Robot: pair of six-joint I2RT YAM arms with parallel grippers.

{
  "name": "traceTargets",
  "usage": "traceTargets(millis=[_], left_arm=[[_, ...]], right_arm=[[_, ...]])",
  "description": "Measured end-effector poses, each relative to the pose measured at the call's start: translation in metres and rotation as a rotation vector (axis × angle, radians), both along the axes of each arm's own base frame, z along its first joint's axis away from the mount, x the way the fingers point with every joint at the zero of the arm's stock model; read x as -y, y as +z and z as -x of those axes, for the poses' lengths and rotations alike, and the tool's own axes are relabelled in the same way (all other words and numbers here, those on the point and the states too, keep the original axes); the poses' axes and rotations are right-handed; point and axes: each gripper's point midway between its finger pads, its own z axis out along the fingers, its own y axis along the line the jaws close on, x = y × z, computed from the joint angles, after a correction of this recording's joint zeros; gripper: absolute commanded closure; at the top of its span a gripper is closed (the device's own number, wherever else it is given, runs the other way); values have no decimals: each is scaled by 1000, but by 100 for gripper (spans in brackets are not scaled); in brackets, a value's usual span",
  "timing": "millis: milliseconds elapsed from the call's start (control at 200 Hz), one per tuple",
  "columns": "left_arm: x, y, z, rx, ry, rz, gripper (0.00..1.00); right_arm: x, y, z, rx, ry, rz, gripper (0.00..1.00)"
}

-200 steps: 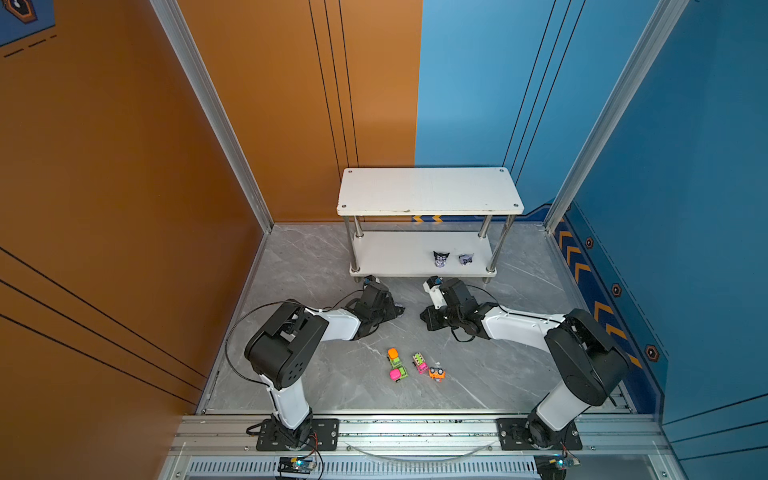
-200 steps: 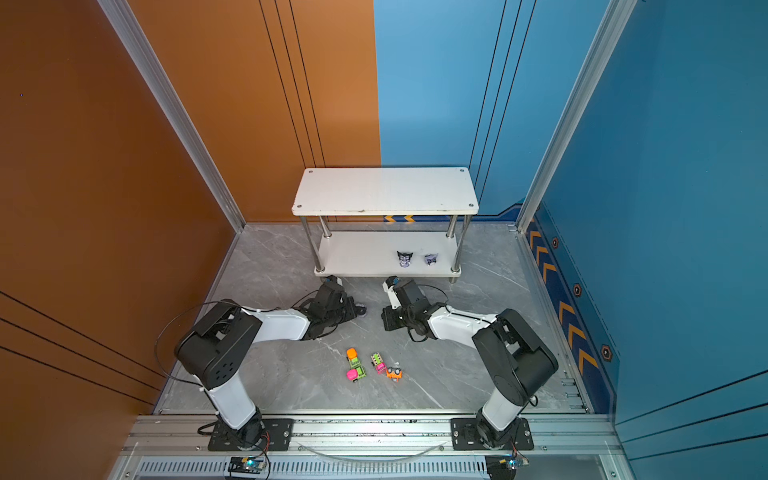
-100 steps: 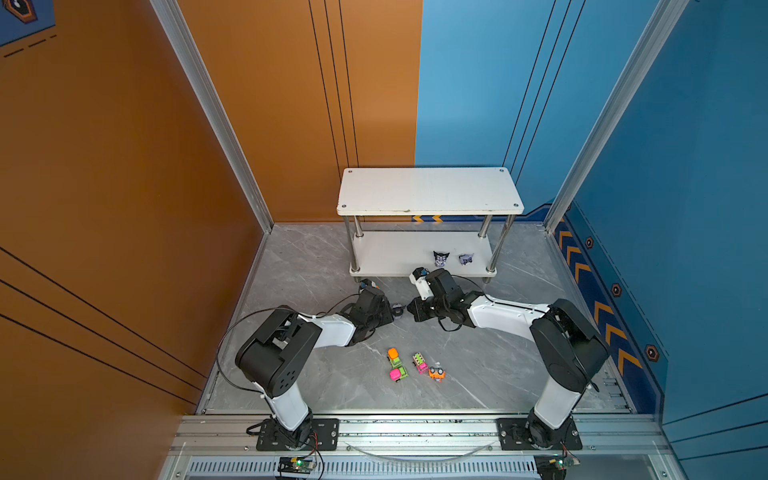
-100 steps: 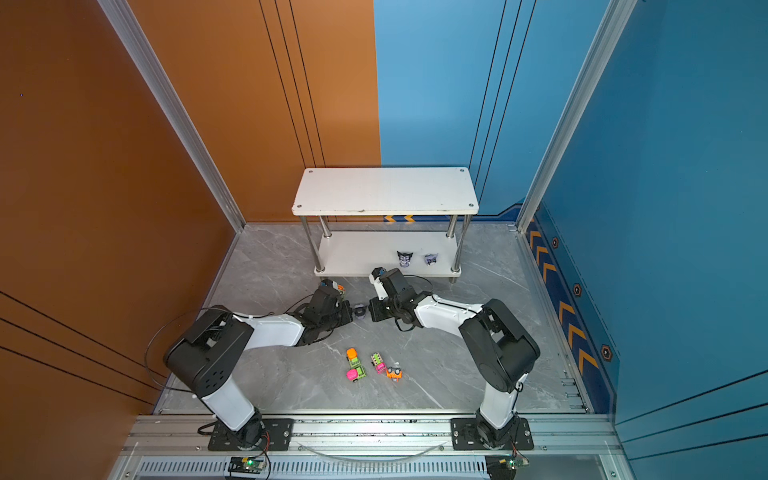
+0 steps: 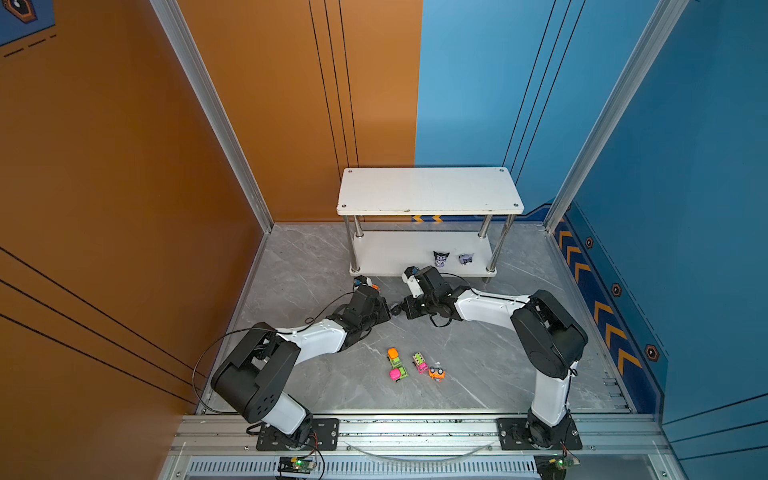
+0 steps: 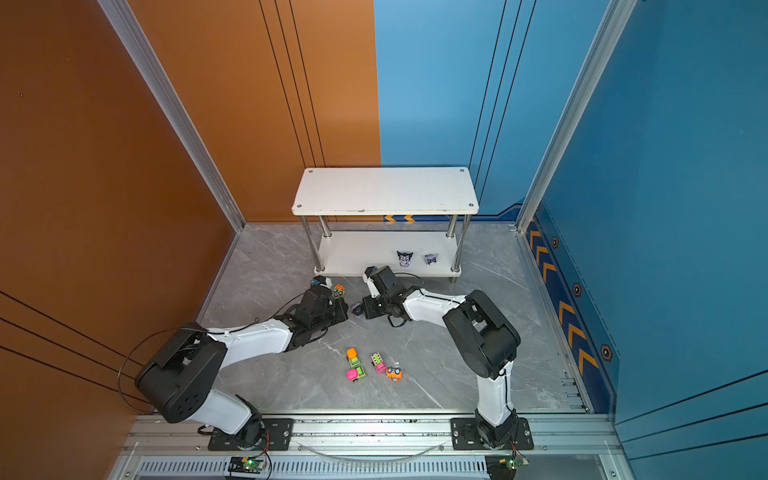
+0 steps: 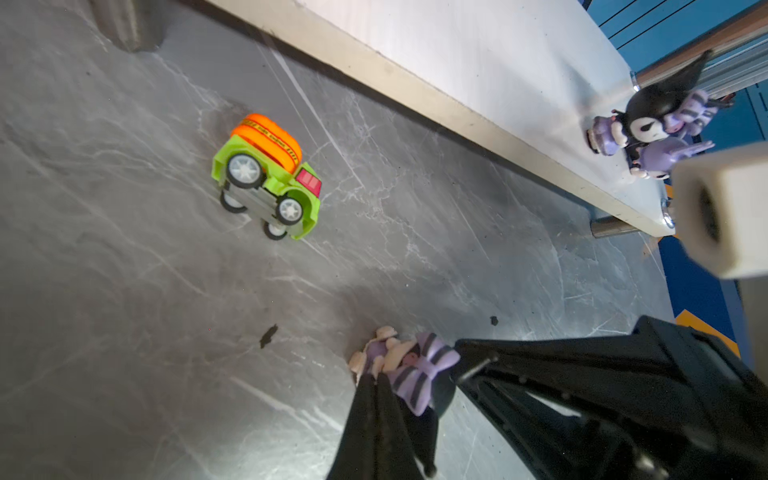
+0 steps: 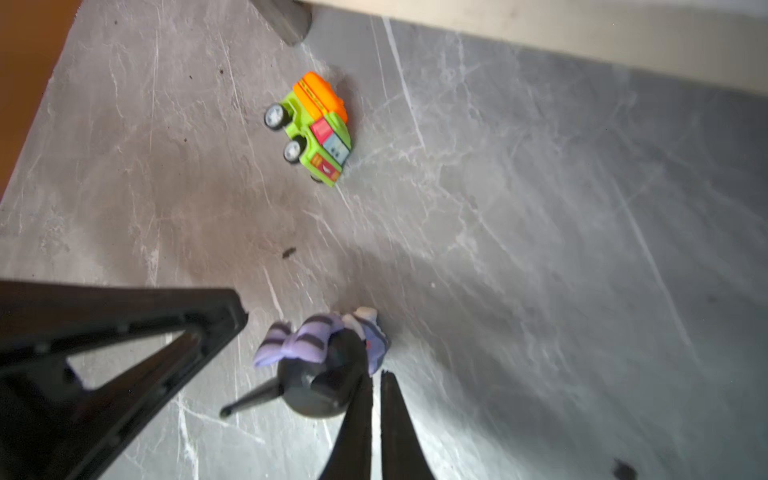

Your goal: Place and organize the plastic toys onto the shelf

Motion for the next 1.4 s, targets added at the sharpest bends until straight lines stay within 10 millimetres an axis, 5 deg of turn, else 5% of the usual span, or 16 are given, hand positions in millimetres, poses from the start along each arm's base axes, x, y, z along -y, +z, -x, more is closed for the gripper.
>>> traceTargets(millis=[345,621,821,1041,1236,1401], left_arm=[[3,25,20,32,-22,-6,100],[-17,50,27,77,30,-32,100],[-28,43,32,67,55,-76,100],[-37,27,31,37,72,-119,100],[-46,6,20,-3,99,-142,100],[-40,9,3,12,95,-131,100]], right_arm=[[-19,4,-20,16,11,-14,91],[-53,5,-7,13,82,-33,90],[-66,13,-6,23,105,-50,90],[-59,16,-3,35,113,-34,91],[-36,49,17,70,108,-54,91],[-25,69,32,96,109,-77,91]])
